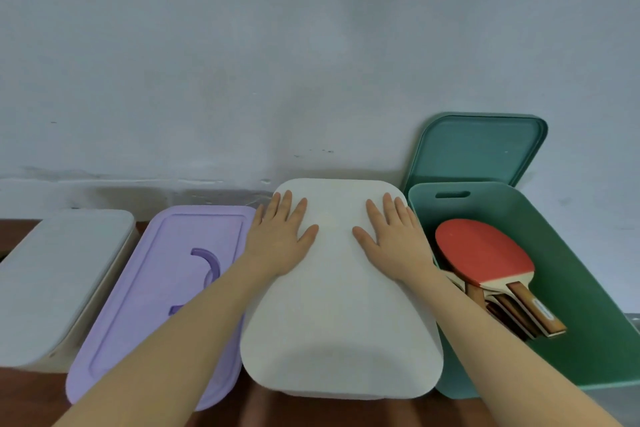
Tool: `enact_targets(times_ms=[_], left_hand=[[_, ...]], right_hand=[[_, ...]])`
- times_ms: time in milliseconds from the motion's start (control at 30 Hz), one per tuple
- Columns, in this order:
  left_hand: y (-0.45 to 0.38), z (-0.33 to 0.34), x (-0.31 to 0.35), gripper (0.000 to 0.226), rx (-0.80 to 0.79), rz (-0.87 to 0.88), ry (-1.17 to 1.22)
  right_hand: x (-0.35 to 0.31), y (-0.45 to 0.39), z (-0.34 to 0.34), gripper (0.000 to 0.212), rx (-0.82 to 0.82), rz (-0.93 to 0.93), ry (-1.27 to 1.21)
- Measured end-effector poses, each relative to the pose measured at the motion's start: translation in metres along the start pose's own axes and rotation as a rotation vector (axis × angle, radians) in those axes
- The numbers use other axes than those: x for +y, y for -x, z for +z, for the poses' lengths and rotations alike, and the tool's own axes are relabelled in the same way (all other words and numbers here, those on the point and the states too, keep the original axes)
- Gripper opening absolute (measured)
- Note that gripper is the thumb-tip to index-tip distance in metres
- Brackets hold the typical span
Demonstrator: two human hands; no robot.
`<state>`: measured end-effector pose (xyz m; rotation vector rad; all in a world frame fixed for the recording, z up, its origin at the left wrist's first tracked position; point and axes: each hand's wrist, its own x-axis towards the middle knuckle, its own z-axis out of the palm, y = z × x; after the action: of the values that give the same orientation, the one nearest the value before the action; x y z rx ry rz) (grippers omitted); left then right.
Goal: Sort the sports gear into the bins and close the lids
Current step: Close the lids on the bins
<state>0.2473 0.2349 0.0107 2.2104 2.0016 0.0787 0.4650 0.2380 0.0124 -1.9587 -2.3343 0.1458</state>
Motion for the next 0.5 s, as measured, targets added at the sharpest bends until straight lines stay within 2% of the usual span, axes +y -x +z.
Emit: enact_targets(times_ms=[167, 500], left_hand=[[0.013, 0.000, -0.006, 0.062, 0.010, -0.045, 0.033], [0.009, 0.001, -0.011, 0.063, 0.015, -0.029, 0.050]], right_hand=[[-0.008, -0.002, 0.002, 0.068, -0.003, -0.022, -0.027], [-0.013, -0.005, 0.001, 0.074, 0.007, 0.060, -0.049]])
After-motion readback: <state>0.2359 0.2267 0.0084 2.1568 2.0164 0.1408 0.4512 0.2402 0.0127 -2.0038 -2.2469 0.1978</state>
